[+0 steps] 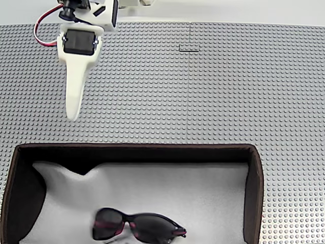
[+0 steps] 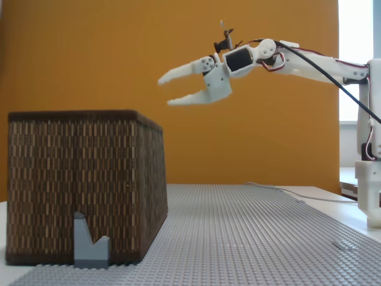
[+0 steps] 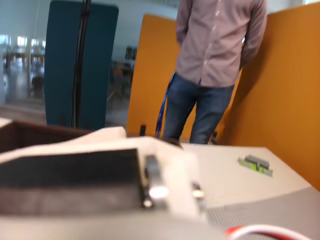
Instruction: Grasp a glasses and put it in the bin.
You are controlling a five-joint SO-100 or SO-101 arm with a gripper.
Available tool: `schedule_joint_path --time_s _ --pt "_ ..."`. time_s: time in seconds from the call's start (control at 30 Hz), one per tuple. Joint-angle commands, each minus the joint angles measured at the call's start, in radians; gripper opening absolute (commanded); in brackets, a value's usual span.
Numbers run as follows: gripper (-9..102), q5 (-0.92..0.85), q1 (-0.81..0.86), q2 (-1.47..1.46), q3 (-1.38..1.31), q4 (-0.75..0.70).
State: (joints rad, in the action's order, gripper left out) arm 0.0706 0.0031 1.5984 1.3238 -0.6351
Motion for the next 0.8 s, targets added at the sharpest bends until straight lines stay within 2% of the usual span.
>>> schedule_joint_path --time_s 0.0,0.23,0.53,0.77 --pt "19 0.046 0.005 0.035 -0.049 -0.104" --pt "19 0.017 0.008 0.393 0.167 -0.193" --pt "19 -0.087 -0.029 1.094 0.781 -0.275" --pt "20 -0.11 -0.018 1.287 0.867 -0.459"
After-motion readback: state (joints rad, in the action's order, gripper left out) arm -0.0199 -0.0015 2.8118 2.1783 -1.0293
